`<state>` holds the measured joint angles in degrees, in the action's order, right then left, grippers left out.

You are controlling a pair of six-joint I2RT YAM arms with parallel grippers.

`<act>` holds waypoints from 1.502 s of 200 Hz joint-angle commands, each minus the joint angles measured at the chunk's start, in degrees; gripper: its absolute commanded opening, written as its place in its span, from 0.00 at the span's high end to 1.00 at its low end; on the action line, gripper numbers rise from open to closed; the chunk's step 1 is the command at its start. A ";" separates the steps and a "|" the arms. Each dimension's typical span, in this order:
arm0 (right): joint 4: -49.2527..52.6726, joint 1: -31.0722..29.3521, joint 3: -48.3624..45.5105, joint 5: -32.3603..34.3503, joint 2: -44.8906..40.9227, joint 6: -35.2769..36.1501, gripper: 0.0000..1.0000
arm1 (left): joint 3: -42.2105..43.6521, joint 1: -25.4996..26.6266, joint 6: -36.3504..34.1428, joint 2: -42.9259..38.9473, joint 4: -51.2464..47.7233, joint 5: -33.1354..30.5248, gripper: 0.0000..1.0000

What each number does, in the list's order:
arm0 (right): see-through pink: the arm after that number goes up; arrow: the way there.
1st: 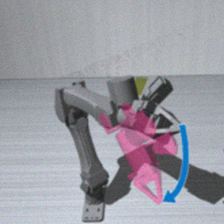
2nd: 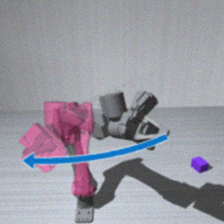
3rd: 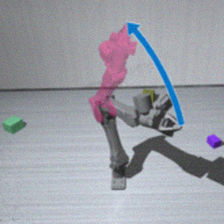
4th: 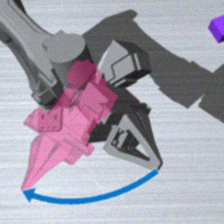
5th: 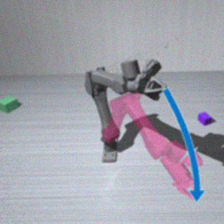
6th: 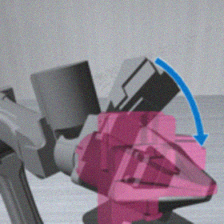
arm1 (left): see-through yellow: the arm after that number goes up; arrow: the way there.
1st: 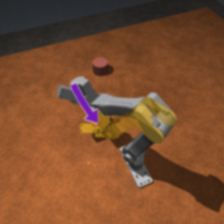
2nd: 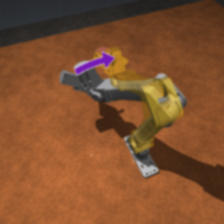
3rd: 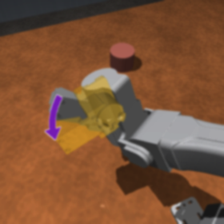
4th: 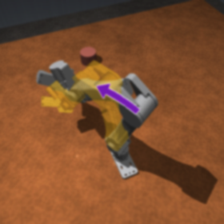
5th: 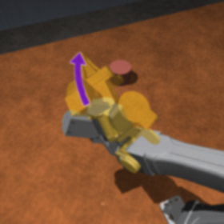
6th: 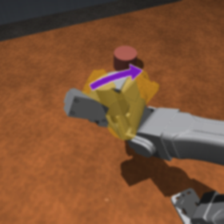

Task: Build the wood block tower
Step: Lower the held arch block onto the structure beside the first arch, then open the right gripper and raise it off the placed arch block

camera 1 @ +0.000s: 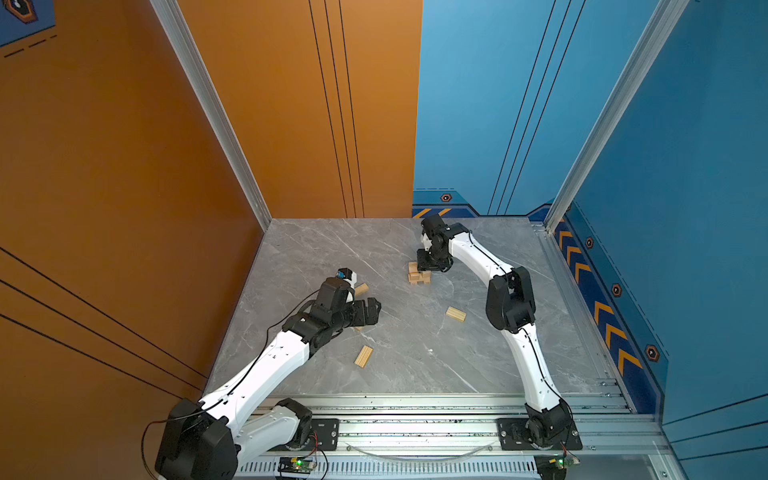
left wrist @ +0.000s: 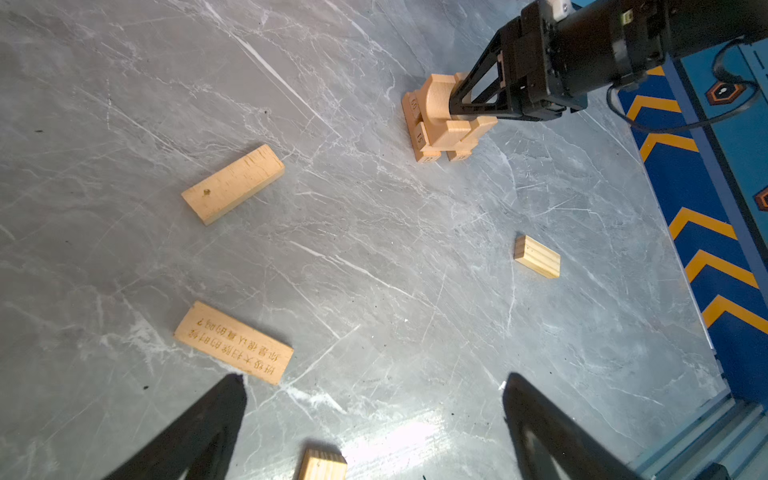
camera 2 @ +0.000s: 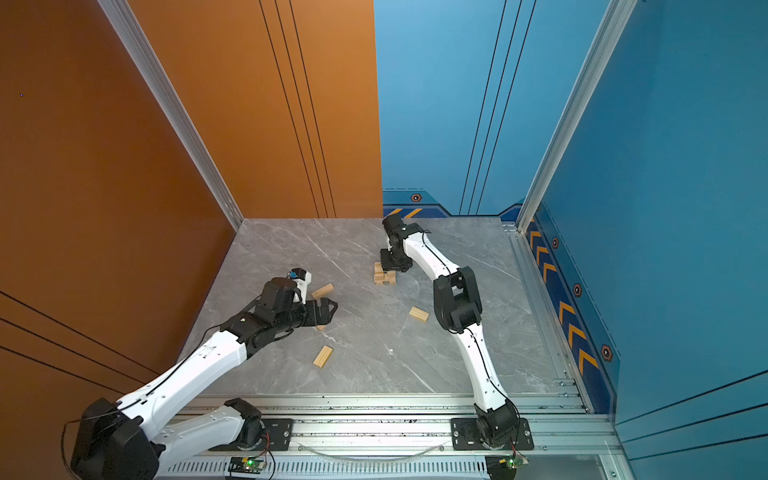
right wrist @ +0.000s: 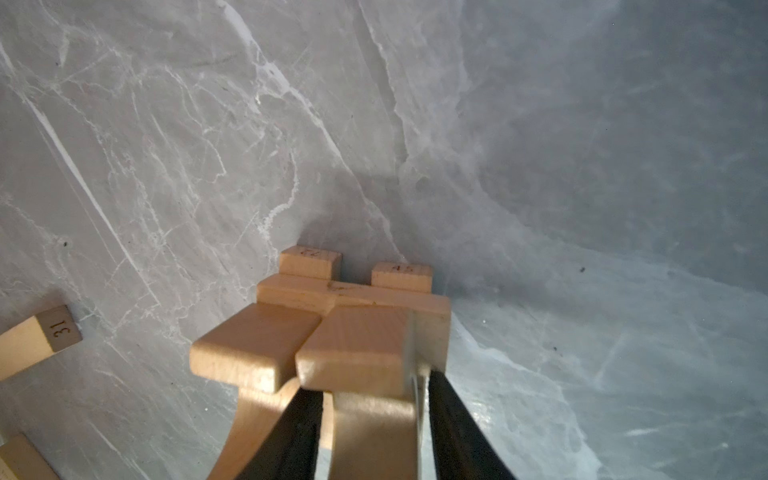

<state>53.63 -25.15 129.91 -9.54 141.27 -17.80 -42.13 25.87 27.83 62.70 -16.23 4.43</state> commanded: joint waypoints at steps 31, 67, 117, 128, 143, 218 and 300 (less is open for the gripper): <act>1.92 0.77 1.49 -2.34 -1.22 -0.47 0.52 | 0.63 -0.56 -0.47 -0.89 -0.14 0.80 0.02; 1.94 0.97 1.49 -2.57 -2.02 -0.68 0.50 | 0.79 -0.60 -0.36 -1.68 -0.47 0.60 0.02; 1.84 1.19 1.73 -4.68 -3.46 -1.27 0.42 | 0.33 -0.58 -0.34 -2.83 -1.27 0.63 0.02; 1.66 1.37 1.67 -5.69 -3.71 -1.56 0.38 | 0.17 -0.63 -0.24 -3.11 -1.67 0.34 0.02; 1.35 1.72 1.75 -8.60 -4.04 -2.26 0.35 | -0.29 -0.64 0.02 -3.53 -1.79 0.39 0.02; 0.67 1.94 -1.06 -9.37 -9.16 -2.66 0.23 | -0.43 -0.53 0.71 -6.50 -2.80 1.09 0.02; -7.22 1.94 -23.62 -6.05 -26.94 -5.23 0.18 | 2.16 2.73 4.00 -14.78 -5.42 -0.34 0.02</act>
<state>50.17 -23.44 112.99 -17.76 121.25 -20.93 -41.47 27.09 30.11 49.84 -19.14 4.69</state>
